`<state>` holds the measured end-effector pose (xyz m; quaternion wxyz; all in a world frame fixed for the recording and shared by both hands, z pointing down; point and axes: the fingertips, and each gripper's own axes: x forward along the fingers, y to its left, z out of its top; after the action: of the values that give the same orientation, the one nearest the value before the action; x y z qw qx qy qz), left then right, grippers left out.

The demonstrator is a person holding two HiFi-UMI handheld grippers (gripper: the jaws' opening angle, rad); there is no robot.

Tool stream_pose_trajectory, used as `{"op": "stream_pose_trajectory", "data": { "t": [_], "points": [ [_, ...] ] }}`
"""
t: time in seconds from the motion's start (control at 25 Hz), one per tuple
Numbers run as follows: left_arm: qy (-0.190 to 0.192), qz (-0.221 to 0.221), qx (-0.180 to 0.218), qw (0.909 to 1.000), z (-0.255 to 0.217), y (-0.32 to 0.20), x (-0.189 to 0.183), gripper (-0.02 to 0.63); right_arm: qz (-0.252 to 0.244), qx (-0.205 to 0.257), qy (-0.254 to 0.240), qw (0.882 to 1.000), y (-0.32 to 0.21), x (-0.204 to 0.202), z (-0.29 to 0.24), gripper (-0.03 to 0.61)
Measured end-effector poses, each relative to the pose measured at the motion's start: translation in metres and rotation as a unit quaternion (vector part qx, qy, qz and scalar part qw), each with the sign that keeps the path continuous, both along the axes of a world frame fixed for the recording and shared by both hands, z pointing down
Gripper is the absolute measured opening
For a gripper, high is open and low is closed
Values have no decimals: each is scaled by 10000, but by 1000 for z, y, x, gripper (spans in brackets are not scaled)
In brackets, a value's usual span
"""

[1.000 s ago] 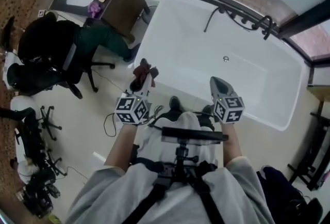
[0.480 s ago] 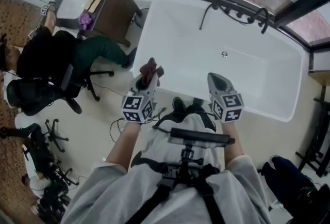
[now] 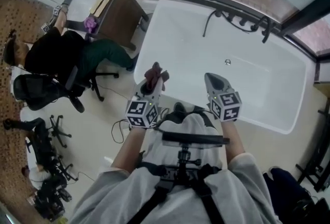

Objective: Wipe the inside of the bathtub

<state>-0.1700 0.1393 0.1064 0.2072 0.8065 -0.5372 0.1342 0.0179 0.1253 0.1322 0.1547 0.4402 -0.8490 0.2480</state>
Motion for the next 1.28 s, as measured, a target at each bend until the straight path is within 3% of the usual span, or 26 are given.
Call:
{"op": "stream_pose_trajectory", "data": {
  "t": [0.36, 0.56, 0.72, 0.96, 1.28],
  "points": [
    [-318, -124, 23, 9994, -4, -11, -2, 86, -424, 148, -252, 9987, -22, -20, 0, 9],
    [-634, 65, -50, 9980, 7, -32, -22, 86, -434, 236, -290, 9984, -33, -43, 5, 9],
    [-1045, 478, -111, 9933, 28, -53, -40, 86, -240, 221, -278, 9991, -44, -66, 19, 9],
    [-1832, 1211, -153, 9755, 63, -100, -67, 86, 38, 80, -221, 9997, -64, -102, 45, 9],
    [-2667, 2319, -388, 9347, 137, -161, -88, 86, 407, -71, -99, 9991, -110, -147, 92, 9]
  ]
}}
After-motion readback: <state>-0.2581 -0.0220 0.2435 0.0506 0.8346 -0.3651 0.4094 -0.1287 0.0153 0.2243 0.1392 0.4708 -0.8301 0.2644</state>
